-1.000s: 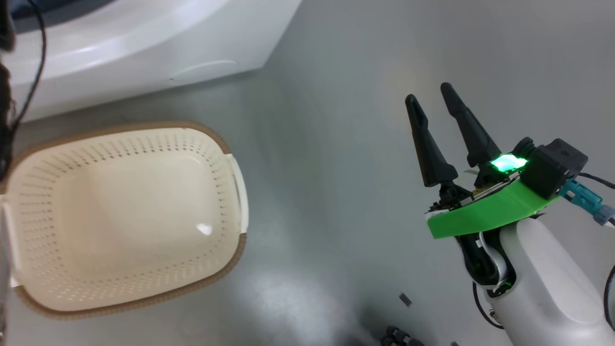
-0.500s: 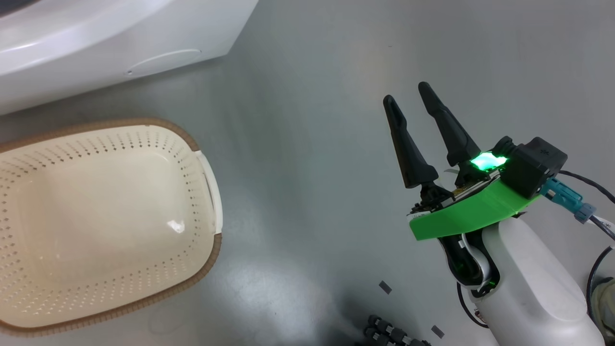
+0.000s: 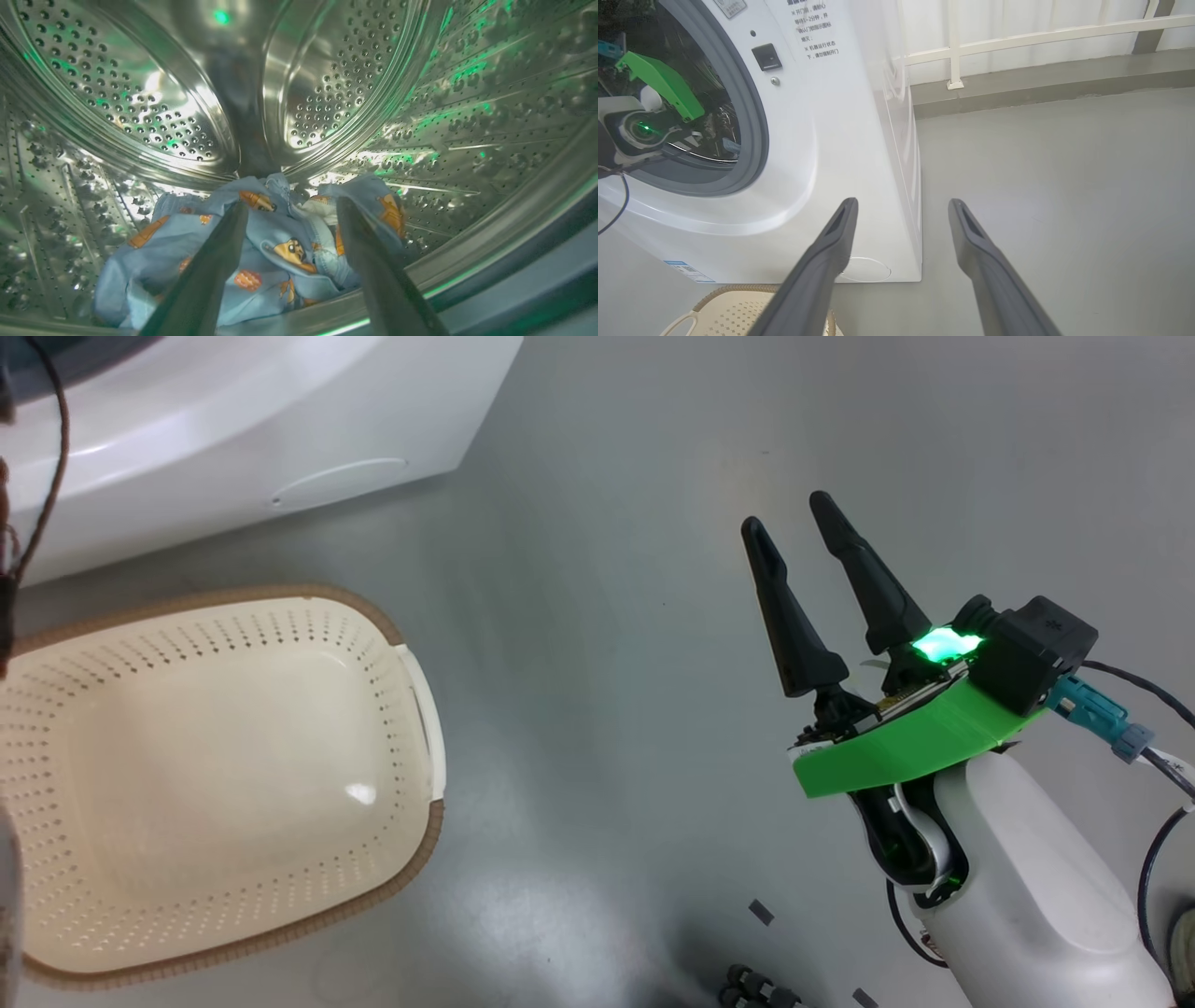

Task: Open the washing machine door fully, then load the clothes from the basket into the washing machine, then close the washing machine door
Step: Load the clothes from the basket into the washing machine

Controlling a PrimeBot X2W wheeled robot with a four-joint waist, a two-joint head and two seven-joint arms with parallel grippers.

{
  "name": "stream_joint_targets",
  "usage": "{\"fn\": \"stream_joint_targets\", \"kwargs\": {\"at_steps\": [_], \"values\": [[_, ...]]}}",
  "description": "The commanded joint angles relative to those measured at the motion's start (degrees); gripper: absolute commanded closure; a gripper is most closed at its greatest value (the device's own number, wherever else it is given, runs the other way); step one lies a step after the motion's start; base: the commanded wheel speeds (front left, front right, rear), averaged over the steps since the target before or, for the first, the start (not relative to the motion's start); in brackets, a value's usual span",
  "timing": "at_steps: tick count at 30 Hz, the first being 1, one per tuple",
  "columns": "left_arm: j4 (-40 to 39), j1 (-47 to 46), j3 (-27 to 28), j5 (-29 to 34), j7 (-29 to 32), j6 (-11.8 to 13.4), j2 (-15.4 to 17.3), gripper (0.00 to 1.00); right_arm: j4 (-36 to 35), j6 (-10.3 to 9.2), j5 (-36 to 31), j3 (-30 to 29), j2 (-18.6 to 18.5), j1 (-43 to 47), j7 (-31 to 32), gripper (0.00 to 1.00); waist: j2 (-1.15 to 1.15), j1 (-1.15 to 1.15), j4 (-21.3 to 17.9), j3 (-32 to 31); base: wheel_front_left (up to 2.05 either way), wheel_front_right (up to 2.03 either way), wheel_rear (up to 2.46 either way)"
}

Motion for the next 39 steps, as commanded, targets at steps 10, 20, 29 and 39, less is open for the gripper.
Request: {"fn": "stream_joint_targets", "kwargs": {"at_steps": [10, 20, 29, 39], "values": [[-1.30, 5.32, -0.05, -0.23, -4.29, -2.76, -0.40, 0.00, -0.81, 0.25, -0.10, -0.43, -1.73, 0.74, -0.46, 0.00, 0.00, 0.00, 2.98, -5.66, 0.00, 0.00, 0.00], [-10.97, 16.77, 2.95, -0.56, -4.54, -3.38, -0.77, 0.00, -0.30, 0.25, -0.21, -2.00, -4.35, 1.73, -0.46, 0.00, 0.00, 0.00, 7.75, -11.52, 0.00, 0.00, 0.00], [-19.19, 29.51, 6.70, -0.05, -4.55, -3.46, -2.01, 0.00, 0.89, 0.25, 0.16, -2.41, -6.47, 3.14, -0.46, 0.00, 0.00, 0.00, 12.24, -17.77, 0.00, 0.00, 0.00], [-27.84, 42.91, 10.13, 1.23, -4.55, -4.54, -3.53, 0.00, 2.05, 0.25, 0.70, -2.78, -7.75, 6.36, -0.46, 0.00, 0.00, 0.00, 16.24, -23.72, 0.00, 0.00, 0.00]]}}
